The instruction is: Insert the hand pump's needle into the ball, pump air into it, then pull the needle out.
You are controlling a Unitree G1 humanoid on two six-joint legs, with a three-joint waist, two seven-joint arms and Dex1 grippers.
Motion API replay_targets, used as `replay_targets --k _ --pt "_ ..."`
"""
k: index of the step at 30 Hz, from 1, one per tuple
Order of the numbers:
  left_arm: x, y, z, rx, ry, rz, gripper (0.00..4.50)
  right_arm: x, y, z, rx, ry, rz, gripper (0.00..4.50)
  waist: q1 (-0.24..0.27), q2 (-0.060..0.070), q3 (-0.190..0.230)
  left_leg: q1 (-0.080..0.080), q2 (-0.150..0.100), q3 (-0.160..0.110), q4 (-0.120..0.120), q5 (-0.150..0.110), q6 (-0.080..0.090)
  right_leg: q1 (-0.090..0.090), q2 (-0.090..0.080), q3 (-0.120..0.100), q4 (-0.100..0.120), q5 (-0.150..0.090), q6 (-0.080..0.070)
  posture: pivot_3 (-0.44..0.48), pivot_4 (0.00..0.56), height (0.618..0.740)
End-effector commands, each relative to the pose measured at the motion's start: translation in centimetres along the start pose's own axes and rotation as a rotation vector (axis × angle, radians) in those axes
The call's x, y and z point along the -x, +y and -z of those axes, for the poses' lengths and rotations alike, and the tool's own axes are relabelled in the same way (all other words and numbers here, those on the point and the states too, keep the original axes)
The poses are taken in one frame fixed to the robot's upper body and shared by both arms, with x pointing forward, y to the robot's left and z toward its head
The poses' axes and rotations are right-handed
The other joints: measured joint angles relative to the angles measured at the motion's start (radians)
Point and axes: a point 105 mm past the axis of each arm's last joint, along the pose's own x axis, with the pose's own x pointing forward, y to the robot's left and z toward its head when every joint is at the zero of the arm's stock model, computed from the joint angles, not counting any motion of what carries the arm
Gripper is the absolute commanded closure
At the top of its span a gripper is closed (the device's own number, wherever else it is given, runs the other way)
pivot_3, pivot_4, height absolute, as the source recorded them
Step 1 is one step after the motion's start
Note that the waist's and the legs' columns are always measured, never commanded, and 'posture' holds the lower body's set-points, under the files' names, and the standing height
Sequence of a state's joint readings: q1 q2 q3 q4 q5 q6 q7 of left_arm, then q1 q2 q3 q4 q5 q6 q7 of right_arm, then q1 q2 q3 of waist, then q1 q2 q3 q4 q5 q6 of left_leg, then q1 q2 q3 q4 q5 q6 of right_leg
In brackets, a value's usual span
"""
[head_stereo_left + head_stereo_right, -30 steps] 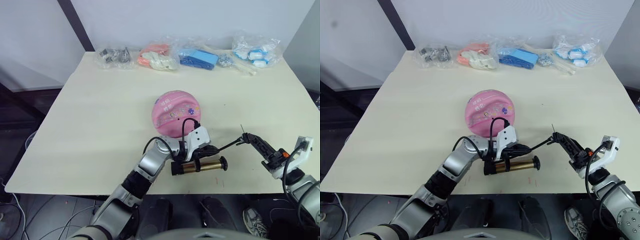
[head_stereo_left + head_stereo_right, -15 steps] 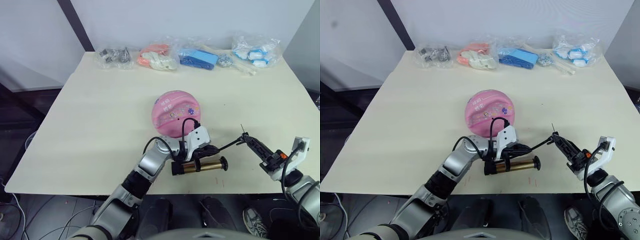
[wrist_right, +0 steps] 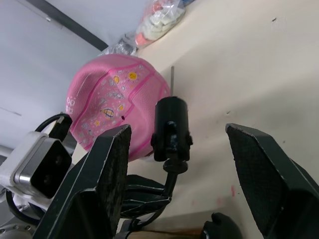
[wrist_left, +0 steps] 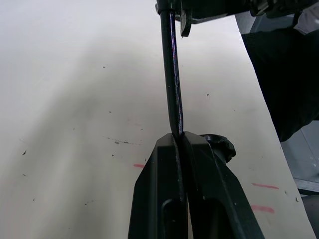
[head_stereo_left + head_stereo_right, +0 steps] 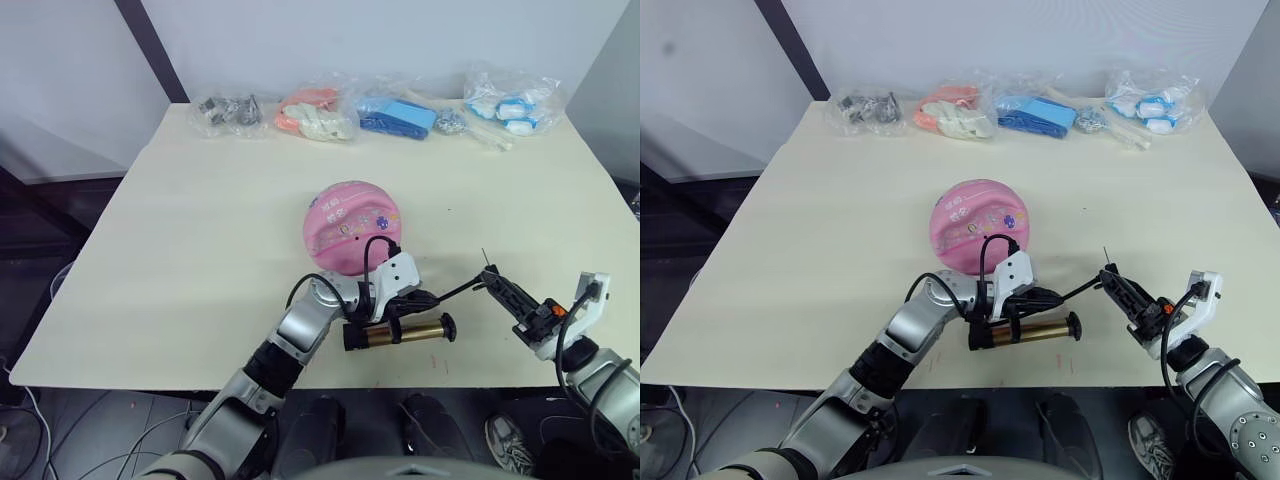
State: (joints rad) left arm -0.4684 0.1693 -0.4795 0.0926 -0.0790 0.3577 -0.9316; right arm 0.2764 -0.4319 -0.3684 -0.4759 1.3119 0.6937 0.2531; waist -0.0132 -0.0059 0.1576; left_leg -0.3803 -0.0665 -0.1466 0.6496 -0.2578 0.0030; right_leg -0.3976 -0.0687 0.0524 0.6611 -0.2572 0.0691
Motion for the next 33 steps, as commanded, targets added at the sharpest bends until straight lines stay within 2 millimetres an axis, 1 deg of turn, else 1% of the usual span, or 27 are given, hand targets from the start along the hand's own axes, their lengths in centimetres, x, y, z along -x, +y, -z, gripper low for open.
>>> replay_targets --k 1,22,25,27,29,33 --pt "-0.05 0.03 -1.20 -0.031 -0.043 0.006 4.50 -0.09 0.98 -0.72 0.031 -0.026 -0.031 1.34 0.000 0.000 0.000 0.000 0.000 0.000 0.000 0.000 0.000 0.000 0.000 0.000 0.000 0.000 0.000 0.000 0.150 0.736" --pt "-0.05 0.02 -1.16 -0.026 -0.043 0.005 4.50 0.04 0.28 -0.96 0.028 -0.052 -0.020 1.34 0.000 0.000 0.000 0.000 0.000 0.000 0.000 0.000 0.000 0.000 0.000 0.000 0.000 0.000 0.000 0.000 0.150 0.736" --pt "-0.04 0.04 -1.15 -0.026 -0.041 0.004 4.50 -0.01 0.22 -0.98 0.030 -0.057 -0.018 2.08 0.000 0.000 0.000 0.000 0.000 0.000 0.000 0.000 0.000 0.000 0.000 0.000 0.000 0.000 0.000 0.000 0.150 0.736" --pt "-0.04 0.04 -1.14 -0.026 -0.041 0.005 4.50 -0.03 0.18 -1.00 0.032 -0.060 -0.017 3.23 0.000 0.000 0.000 0.000 0.000 0.000 0.000 0.000 0.000 0.000 0.000 0.000 0.000 0.000 0.000 0.000 0.150 0.736" --pt "-0.04 0.03 -1.13 -0.025 -0.041 0.006 4.50 -0.03 0.17 -0.96 0.035 -0.058 -0.017 4.18 0.000 0.000 0.000 0.000 0.000 0.000 0.000 0.000 0.000 0.000 0.000 0.000 0.000 0.000 0.000 0.000 0.150 0.736" --pt "-0.06 0.01 -1.12 -0.026 -0.041 0.008 4.50 -0.04 0.22 -0.89 0.037 -0.055 -0.020 4.21 0.000 0.000 0.000 0.000 0.000 0.000 0.000 0.000 0.000 0.000 0.000 0.000 0.000 0.000 0.000 0.000 0.150 0.736"
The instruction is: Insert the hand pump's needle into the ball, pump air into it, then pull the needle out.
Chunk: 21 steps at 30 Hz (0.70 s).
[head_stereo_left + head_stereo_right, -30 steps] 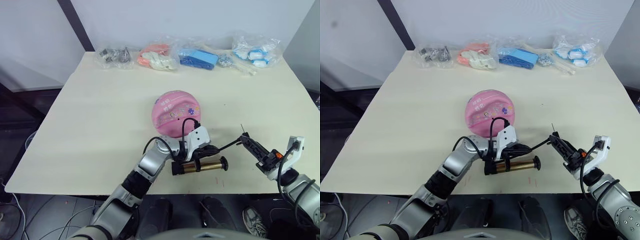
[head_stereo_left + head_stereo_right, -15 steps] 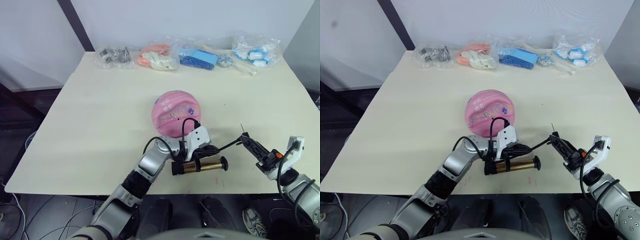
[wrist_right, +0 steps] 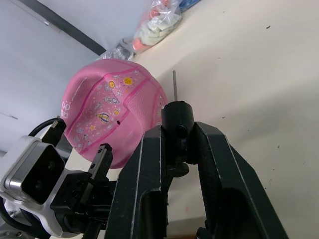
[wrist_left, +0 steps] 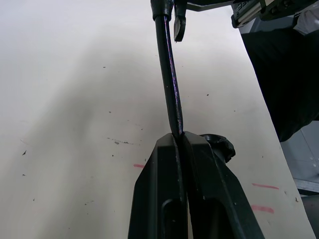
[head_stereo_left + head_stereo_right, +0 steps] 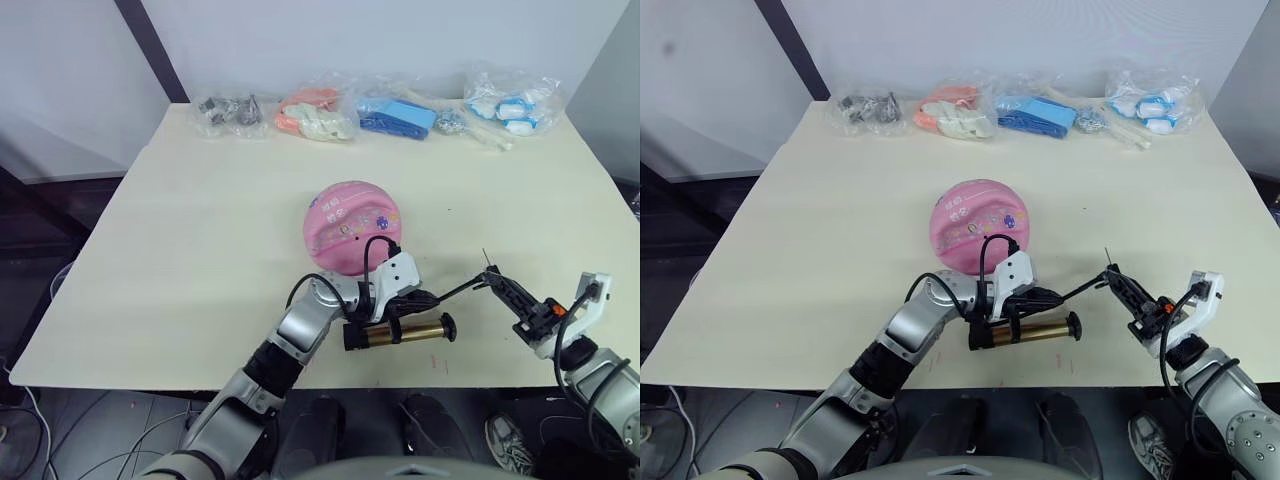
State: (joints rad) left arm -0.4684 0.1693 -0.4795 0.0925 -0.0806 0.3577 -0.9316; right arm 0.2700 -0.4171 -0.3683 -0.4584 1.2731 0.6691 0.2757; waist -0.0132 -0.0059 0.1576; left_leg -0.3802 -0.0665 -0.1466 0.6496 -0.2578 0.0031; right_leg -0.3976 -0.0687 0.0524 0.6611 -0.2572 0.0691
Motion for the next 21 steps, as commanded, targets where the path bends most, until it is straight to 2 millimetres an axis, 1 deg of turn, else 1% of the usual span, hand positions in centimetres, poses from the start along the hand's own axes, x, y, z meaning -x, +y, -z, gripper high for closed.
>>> replay_targets --k 1,8,10,12,13,14,15,16,17,18,19,21 --pt "-0.1 0.0 -1.1 -0.028 -0.039 0.008 4.50 0.0 0.6 -0.7 0.021 -0.031 -0.028 4.21 0.000 0.000 0.000 0.000 0.000 0.000 0.000 0.000 0.000 0.000 0.000 0.000 0.000 0.000 0.000 0.000 0.150 0.736" --pt "0.0 0.1 -0.8 -0.039 -0.030 0.005 4.50 -0.1 1.0 -1.2 0.050 -0.043 -0.040 4.21 0.000 0.000 0.000 0.000 0.000 0.000 0.000 0.000 0.000 0.000 0.000 0.000 0.000 0.000 0.000 0.000 0.150 0.736" --pt "0.0 0.1 -0.8 -0.042 -0.029 0.005 3.83 -0.1 1.1 -1.3 0.056 -0.042 -0.051 4.21 0.000 0.000 0.000 0.000 0.000 0.000 0.000 0.000 0.000 0.000 0.000 0.000 0.000 0.000 0.000 0.000 0.150 0.736" --pt "0.1 0.1 -0.7 -0.043 -0.031 0.003 3.60 -0.1 1.4 -1.5 0.081 -0.043 -0.063 4.21 0.000 0.000 0.000 0.000 0.000 0.000 0.000 0.000 0.000 0.000 0.000 0.000 0.000 0.000 0.000 0.000 0.150 0.736" --pt "0.2 0.1 -0.7 -0.043 -0.034 0.003 2.92 -0.2 1.5 -1.6 0.107 -0.045 -0.064 4.21 0.000 0.000 0.000 0.000 0.000 0.000 0.000 0.000 0.000 0.000 0.000 0.000 0.000 0.000 0.000 0.000 0.150 0.736" --pt "0.3 0.0 -0.8 -0.042 -0.045 0.005 2.78 -0.2 1.5 -1.9 0.133 -0.056 -0.061 4.21 0.000 0.000 0.000 0.000 0.000 0.000 0.000 0.000 0.000 0.000 0.000 0.000 0.000 0.000 0.000 0.000 0.150 0.736" --pt "0.4 0.0 -0.9 -0.043 -0.056 0.005 2.14 -0.3 1.5 -2.2 0.145 -0.073 -0.054 4.21 0.000 0.000 0.000 0.000 0.000 0.000 0.000 0.000 0.000 0.000 0.000 0.000 0.000 0.000 0.000 0.000 0.150 0.736" --pt "0.6 0.0 -1.0 -0.042 -0.065 0.000 2.03 -0.4 1.6 -2.4 0.156 -0.085 -0.053 4.21 -0.001 0.000 0.000 0.000 0.000 0.000 0.000 0.000 0.000 0.000 0.000 0.000 0.000 0.000 0.000 0.000 0.150 0.736" --pt "0.7 0.2 -1.1 -0.045 -0.070 -0.008 1.30 -0.4 1.7 -2.5 0.180 -0.090 -0.059 4.21 0.000 0.000 0.000 0.000 0.000 0.000 0.000 0.000 0.000 0.000 0.000 0.000 0.000 0.000 0.000 0.000 0.150 0.736" --pt "1.0 0.5 -1.4 -0.053 -0.081 -0.018 1.27 -0.5 1.8 -2.8 0.201 -0.098 -0.063 4.21 -0.001 0.000 0.000 0.000 0.000 0.000 0.000 0.000 0.000 0.000 0.000 0.000 0.000 0.000 0.000 0.000 0.150 0.736" --pt "1.2 0.6 -1.6 -0.059 -0.090 -0.023 0.99 -0.5 1.9 -2.9 0.215 -0.102 -0.067 4.21 -0.001 0.000 0.000 0.000 0.000 0.000 0.000 0.000 0.000 0.000 0.000 0.000 0.000 0.000 0.000 0.000 0.150 0.736" --pt "1.9 0.6 -2.3 -0.077 -0.129 -0.021 0.06 -0.6 2.2 -3.1 0.265 -0.099 -0.081 4.21 0.000 0.000 0.000 0.000 0.000 0.000 0.000 0.000 0.000 0.000 0.000 0.000 0.000 0.000 0.000 0.000 0.150 0.736"
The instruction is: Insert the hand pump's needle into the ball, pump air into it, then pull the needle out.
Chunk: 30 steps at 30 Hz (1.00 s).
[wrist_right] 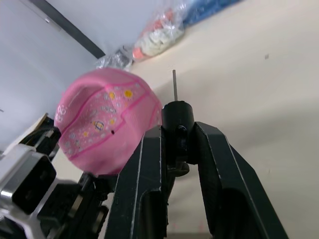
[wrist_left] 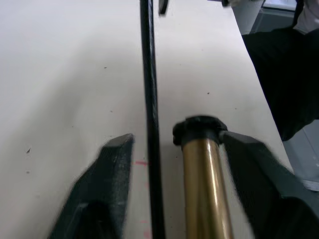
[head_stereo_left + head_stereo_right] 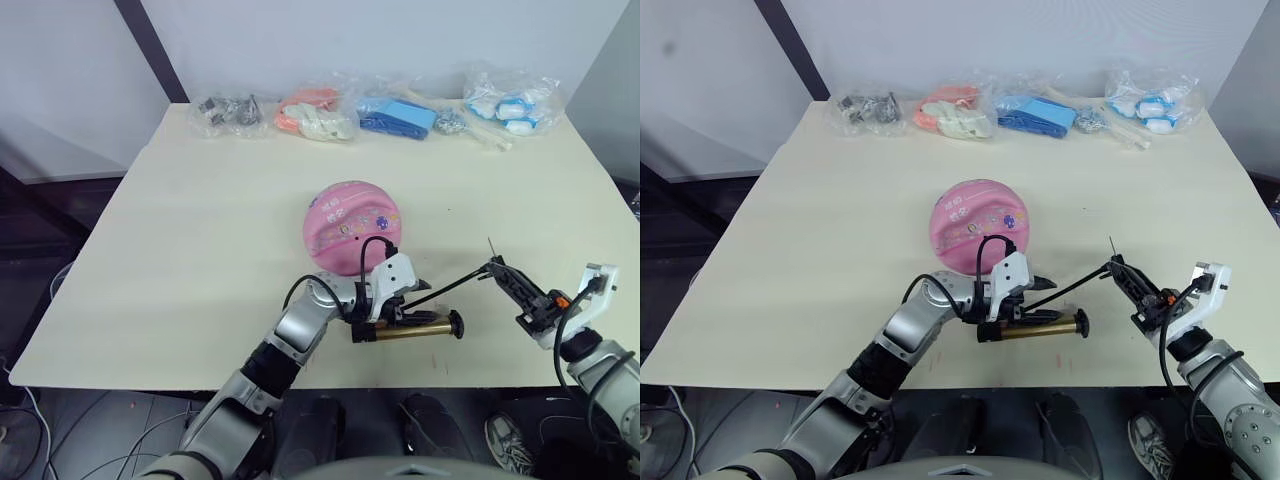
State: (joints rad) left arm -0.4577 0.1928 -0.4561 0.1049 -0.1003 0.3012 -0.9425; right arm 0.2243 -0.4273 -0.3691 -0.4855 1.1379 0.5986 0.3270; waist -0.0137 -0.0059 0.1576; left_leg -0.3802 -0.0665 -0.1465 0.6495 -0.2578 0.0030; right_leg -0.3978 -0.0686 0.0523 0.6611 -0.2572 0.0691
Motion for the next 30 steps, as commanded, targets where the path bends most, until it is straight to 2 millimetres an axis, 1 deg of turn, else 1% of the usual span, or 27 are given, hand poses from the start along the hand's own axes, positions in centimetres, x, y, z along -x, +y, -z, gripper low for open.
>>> replay_targets --k 1,3,5,8,11,16,17,21,25,30 --pt "1.4 0.1 -2.9 -0.074 -0.119 -0.005 0.02 -0.1 1.5 -1.8 0.116 -0.047 -0.065 4.21 0.000 0.000 0.000 0.000 0.000 0.000 0.000 0.000 0.000 0.000 0.000 0.000 0.000 0.000 0.000 0.000 0.150 0.736" --pt "2.2 -0.1 -3.2 -0.078 -0.131 -0.001 0.02 -0.2 1.8 -2.0 0.183 -0.033 -0.089 4.21 -0.001 0.000 0.000 0.000 0.000 0.000 0.000 0.000 0.000 0.000 0.000 0.000 0.000 0.000 0.000 0.000 0.150 0.736" --pt "3.0 -0.4 -3.1 -0.093 -0.123 0.009 0.02 -0.2 2.2 -2.0 0.260 0.004 -0.122 4.21 0.000 0.000 0.000 0.000 0.000 0.000 0.000 0.000 0.000 0.000 0.000 0.000 0.000 0.000 0.000 0.000 0.150 0.736" --pt "4.1 -0.4 -3.5 -0.090 -0.135 -0.002 0.02 -0.3 2.6 -1.8 0.362 0.043 -0.161 4.21 0.000 0.000 0.000 0.000 0.000 0.000 0.000 0.000 0.000 0.000 0.000 0.000 0.000 0.000 0.000 0.000 0.150 0.736" --pt "6.0 -0.2 -4.3 -0.102 -0.157 -0.026 0.02 -0.6 3.5 -1.6 0.526 0.084 -0.241 4.21 -0.003 0.000 0.001 0.000 0.000 0.000 0.000 0.000 0.000 0.000 0.000 0.000 0.000 0.000 0.000 0.000 0.150 0.736" --pt "8.7 -0.2 -5.0 -0.103 -0.165 -0.072 0.02 -0.6 4.3 -1.3 0.692 0.100 -0.343 4.21 -0.002 0.000 0.001 0.000 0.001 0.000 0.000 0.000 0.000 0.000 0.001 0.000 0.000 0.000 0.000 0.000 0.150 0.736" --pt "9.1 -0.1 -5.0 -0.101 -0.164 -0.085 0.02 -0.6 4.4 -1.3 0.710 0.101 -0.351 4.21 -0.001 0.000 0.001 0.000 0.001 0.000 0.000 0.000 0.000 0.000 0.001 0.000 -0.001 0.000 0.000 0.000 0.150 0.736" --pt "12.2 1.0 -5.7 -0.095 -0.166 -0.200 0.02 -0.2 5.2 -1.0 0.800 0.126 -0.482 4.21 -0.002 -0.001 0.002 0.000 0.001 0.000 0.000 0.000 0.000 0.000 0.000 0.000 -0.001 0.000 0.000 0.000 0.150 0.736" --pt "13.5 1.7 -6.7 -0.099 -0.182 -0.277 0.02 0.1 5.4 -0.9 0.826 0.130 -0.551 4.21 0.000 -0.002 0.003 0.000 0.001 0.000 0.000 0.000 0.000 0.000 0.000 0.000 -0.001 0.000 0.000 0.000 0.150 0.736" --pt "15.7 3.3 -7.6 -0.101 -0.197 -0.432 0.02 0.1 5.5 -1.3 0.838 0.102 -0.595 4.21 0.000 -0.003 0.003 0.000 0.001 0.000 0.000 0.000 0.000 0.000 0.000 0.000 -0.001 0.000 0.000 0.000 0.150 0.736"
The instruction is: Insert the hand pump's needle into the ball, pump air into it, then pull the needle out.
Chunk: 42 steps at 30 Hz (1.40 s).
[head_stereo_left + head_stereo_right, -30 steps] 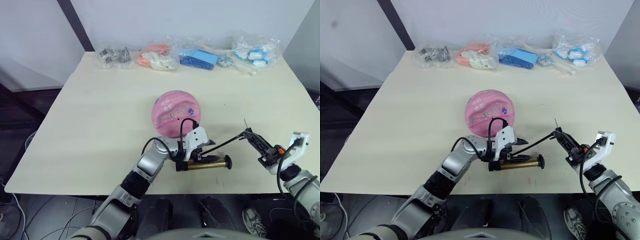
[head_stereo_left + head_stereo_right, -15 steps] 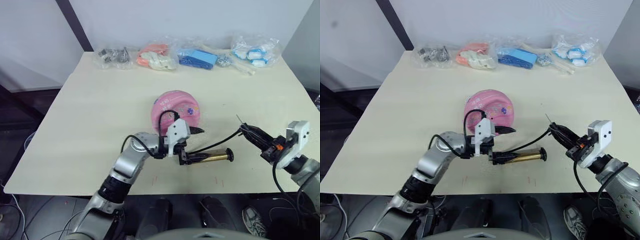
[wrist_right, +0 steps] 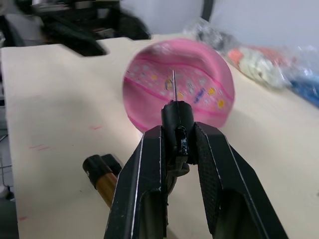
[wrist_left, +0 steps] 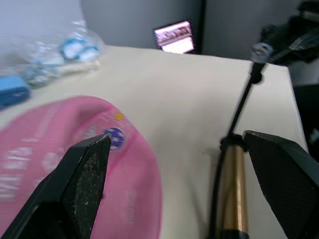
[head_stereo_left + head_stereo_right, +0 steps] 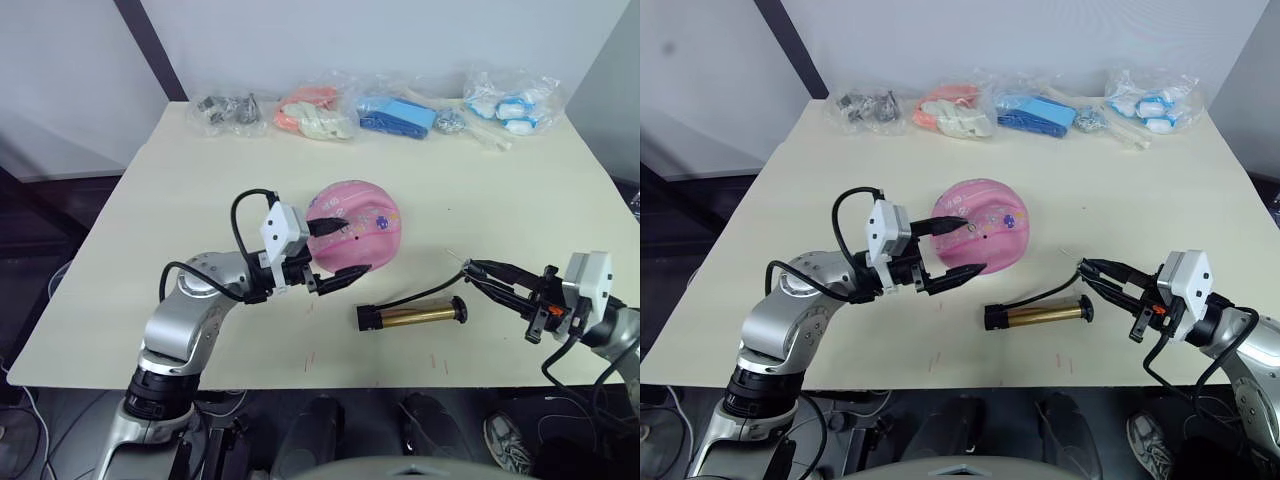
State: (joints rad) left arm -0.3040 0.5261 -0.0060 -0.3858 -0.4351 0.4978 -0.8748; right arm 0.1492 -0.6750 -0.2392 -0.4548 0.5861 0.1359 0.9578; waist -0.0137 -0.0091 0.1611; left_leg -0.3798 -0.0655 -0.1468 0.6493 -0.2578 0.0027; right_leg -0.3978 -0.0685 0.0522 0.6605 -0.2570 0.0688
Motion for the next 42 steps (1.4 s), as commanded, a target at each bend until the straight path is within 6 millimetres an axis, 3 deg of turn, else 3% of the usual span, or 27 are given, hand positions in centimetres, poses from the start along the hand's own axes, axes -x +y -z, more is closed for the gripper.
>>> replay_targets --k 1,8,11,24,31,42 --pt "1.2 1.3 -1.7 -0.054 -0.024 -0.089 0.02 0.0 0.1 -1.0 0.044 -0.050 -0.028 4.21 0.000 0.000 0.000 0.000 0.000 0.000 0.000 0.000 0.000 0.000 0.000 0.000 0.000 0.000 0.000 0.000 0.150 0.736" --pt "4.0 5.1 -0.4 -0.086 0.074 -0.297 0.02 -0.4 0.6 -1.3 0.041 -0.094 -0.074 4.21 0.001 0.000 0.000 0.000 0.000 0.000 0.000 0.000 0.000 0.000 0.000 0.000 0.000 0.000 0.000 0.000 0.150 0.736" --pt "4.2 5.7 0.0 -0.067 0.080 -0.325 0.02 -0.5 0.7 -1.1 0.040 -0.093 -0.076 4.21 0.001 0.000 0.000 0.000 0.000 0.000 0.000 0.000 0.000 0.000 0.000 0.000 0.000 0.000 0.000 0.000 0.150 0.736" --pt "0.9 6.5 2.3 -0.035 0.136 -0.267 0.02 -1.0 0.7 -0.7 0.040 -0.106 -0.047 4.21 0.000 -0.001 0.001 0.000 0.000 0.000 0.000 0.000 0.000 0.000 0.000 0.000 0.000 0.000 0.000 0.000 0.150 0.736" --pt "-0.8 7.0 1.6 -0.061 0.102 -0.227 0.02 -0.9 0.9 -0.8 0.041 -0.110 -0.026 4.21 0.001 -0.001 0.001 0.000 -0.001 0.000 0.000 0.000 0.000 0.000 0.000 0.000 0.000 0.000 0.000 0.000 0.150 0.736" --pt "-1.5 7.6 2.0 -0.111 0.122 -0.188 0.02 -0.9 1.0 -0.7 0.038 -0.118 -0.013 4.21 0.000 -0.002 0.001 0.000 -0.001 0.000 0.000 0.000 0.000 -0.001 0.000 0.000 0.001 0.000 0.000 0.000 0.150 0.736"
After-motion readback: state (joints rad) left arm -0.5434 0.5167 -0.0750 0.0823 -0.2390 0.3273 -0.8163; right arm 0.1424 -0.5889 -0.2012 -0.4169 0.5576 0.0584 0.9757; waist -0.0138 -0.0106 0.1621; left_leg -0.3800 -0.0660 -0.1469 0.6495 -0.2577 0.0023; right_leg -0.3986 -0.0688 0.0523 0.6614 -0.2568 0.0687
